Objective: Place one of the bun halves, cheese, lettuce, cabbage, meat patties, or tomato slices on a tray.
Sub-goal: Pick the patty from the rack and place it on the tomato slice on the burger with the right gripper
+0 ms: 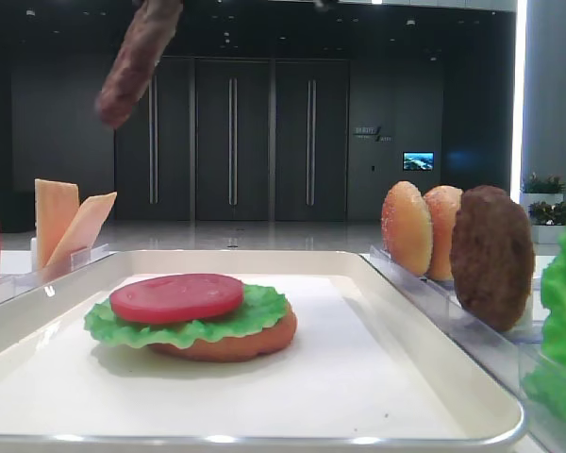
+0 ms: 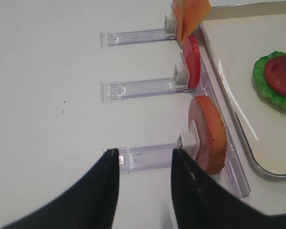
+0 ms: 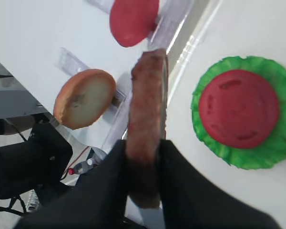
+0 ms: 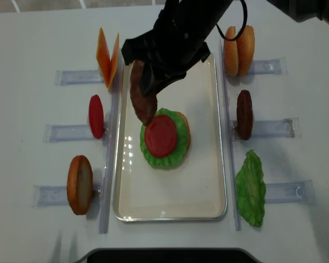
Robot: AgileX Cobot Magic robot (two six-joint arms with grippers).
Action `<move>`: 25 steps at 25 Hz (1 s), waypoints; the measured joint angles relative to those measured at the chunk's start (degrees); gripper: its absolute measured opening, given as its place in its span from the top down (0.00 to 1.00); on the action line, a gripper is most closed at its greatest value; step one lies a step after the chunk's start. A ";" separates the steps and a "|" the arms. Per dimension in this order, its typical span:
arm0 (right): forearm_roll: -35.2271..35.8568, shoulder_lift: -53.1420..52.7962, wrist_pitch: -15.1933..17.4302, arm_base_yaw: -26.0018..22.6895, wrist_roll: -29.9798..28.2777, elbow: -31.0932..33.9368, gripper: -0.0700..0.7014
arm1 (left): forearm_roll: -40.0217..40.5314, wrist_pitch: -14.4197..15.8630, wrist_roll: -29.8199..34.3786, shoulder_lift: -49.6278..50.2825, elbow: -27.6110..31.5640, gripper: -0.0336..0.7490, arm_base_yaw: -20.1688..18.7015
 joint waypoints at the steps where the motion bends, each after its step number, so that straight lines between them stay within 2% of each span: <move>1: 0.72 0.00 -1.53 0.00 -1.29 1.68 0.73 | 0.00 0.00 0.00 0.00 0.00 0.60 0.00; 6: 7.86 0.00 -7.88 -1.64 -9.50 11.08 0.73 | 0.00 0.00 0.00 0.00 0.00 0.60 0.00; 11: 20.92 0.00 -13.95 -5.25 -23.31 19.60 0.73 | 0.00 0.00 0.00 0.00 0.00 0.60 0.00; 13: 23.36 0.00 -15.78 -6.01 -26.60 21.77 0.73 | 0.00 0.00 0.00 0.00 0.00 0.60 0.00; 17: 25.36 0.00 -17.84 -6.75 -29.84 24.83 0.73 | 0.00 0.00 0.00 0.00 0.00 0.60 0.00; 25: 31.14 3.45 -18.44 -6.80 -34.66 26.24 0.73 | 0.00 0.00 0.00 0.00 0.00 0.60 0.00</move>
